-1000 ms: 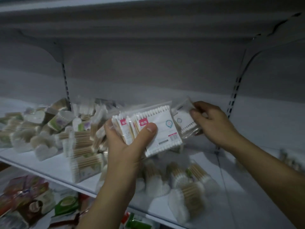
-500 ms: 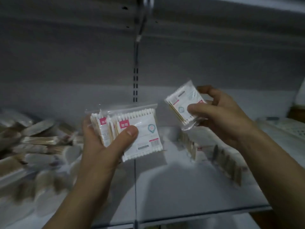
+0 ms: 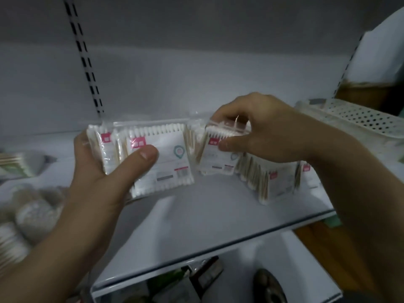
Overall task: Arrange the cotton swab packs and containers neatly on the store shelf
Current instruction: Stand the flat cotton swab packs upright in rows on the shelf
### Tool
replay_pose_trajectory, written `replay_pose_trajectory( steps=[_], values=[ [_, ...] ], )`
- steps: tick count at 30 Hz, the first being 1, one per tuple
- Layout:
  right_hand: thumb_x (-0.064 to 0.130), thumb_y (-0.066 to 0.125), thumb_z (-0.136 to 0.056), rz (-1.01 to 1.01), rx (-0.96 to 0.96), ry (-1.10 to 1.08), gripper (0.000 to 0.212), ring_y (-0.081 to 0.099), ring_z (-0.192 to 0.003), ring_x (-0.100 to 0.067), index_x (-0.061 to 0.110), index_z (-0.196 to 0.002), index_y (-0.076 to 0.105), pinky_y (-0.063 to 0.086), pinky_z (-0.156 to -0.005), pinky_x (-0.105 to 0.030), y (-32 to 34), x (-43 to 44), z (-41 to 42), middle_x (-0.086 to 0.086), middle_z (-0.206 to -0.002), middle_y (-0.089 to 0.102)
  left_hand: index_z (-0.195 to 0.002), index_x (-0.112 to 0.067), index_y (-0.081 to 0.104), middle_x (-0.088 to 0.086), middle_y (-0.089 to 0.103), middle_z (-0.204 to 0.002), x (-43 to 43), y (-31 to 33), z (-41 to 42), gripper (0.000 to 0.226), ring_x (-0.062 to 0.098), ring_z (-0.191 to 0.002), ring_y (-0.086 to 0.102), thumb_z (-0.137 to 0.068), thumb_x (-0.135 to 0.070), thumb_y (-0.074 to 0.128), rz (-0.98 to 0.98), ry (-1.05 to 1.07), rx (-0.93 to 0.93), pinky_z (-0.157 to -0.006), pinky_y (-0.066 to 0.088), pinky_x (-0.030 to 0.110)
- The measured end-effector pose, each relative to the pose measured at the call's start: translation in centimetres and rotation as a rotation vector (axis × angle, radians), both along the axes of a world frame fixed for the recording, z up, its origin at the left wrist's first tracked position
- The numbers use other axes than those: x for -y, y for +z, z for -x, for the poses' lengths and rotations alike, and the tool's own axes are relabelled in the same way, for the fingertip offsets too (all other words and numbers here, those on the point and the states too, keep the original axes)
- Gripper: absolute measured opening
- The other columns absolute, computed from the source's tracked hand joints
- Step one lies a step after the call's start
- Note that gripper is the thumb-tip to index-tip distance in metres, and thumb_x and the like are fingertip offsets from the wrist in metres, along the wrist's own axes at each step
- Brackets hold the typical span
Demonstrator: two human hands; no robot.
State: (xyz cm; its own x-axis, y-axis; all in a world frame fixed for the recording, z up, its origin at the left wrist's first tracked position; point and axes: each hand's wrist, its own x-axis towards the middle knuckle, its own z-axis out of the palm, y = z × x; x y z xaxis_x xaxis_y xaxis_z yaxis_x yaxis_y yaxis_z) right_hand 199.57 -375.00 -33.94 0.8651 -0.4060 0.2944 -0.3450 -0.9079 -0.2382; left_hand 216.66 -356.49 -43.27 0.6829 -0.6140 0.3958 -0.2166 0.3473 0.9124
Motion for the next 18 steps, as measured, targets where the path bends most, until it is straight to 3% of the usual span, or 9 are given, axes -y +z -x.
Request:
replay_pose_trajectory(
  steps=[4,9,13,16,18],
  values=[
    [0.031,0.086,-0.078,0.059,-0.054,-0.012,0.035,0.055,-0.079,0.004,0.033,-0.109,0.070,0.037,-0.062,-0.009,-1.6,1.2,-0.6,0.018,-0.091,0.062,-0.126,-0.033,0.048,0.000,0.073,-0.120,0.2,-0.4,0.4,0.075,0.026,-0.103,0.076,-0.059,-0.047,0.082,-0.007,-0.109,-0.111,-0.075,0.063,0.045],
    [0.028,0.090,-0.072,0.117,0.014,0.037,0.032,0.054,-0.076,0.002,0.024,-0.098,0.072,0.037,-0.067,-0.011,-3.1,2.2,-1.0,0.016,-0.085,0.062,-0.120,-0.030,0.048,0.001,0.077,-0.108,1.1,-0.9,2.0,0.070,0.024,-0.094,0.078,-0.064,-0.019,0.088,-0.021,-0.183,-0.268,-0.066,0.063,0.035],
    [0.024,0.091,-0.070,0.177,0.032,0.112,0.033,0.055,-0.075,-0.007,0.022,-0.099,0.076,0.043,-0.071,-0.022,-3.9,2.4,-1.5,0.011,-0.085,0.059,-0.120,-0.030,0.048,0.005,0.076,-0.111,1.7,-1.2,2.6,0.062,0.027,-0.097,0.077,-0.066,-0.014,0.074,0.004,-0.234,-0.344,-0.066,0.062,0.037],
    [0.022,0.090,-0.072,0.167,0.020,0.086,0.034,0.055,-0.082,-0.006,0.021,-0.103,0.076,0.041,-0.073,-0.015,-3.8,2.6,-1.6,0.013,-0.089,0.061,-0.121,-0.030,0.047,0.004,0.077,-0.111,1.7,-1.2,2.4,0.064,0.025,-0.094,0.078,-0.065,-0.017,0.076,0.018,-0.244,-0.362,-0.063,0.062,0.036],
    [0.022,0.089,-0.074,0.150,-0.008,0.051,0.035,0.055,-0.083,-0.005,0.022,-0.105,0.076,0.040,-0.072,-0.012,-3.8,2.7,-1.6,0.014,-0.090,0.061,-0.119,-0.031,0.048,0.005,0.076,-0.112,1.7,-1.4,2.0,0.067,0.026,-0.093,0.078,-0.068,-0.015,0.088,0.003,-0.230,-0.362,-0.064,0.061,0.036]
  ],
)
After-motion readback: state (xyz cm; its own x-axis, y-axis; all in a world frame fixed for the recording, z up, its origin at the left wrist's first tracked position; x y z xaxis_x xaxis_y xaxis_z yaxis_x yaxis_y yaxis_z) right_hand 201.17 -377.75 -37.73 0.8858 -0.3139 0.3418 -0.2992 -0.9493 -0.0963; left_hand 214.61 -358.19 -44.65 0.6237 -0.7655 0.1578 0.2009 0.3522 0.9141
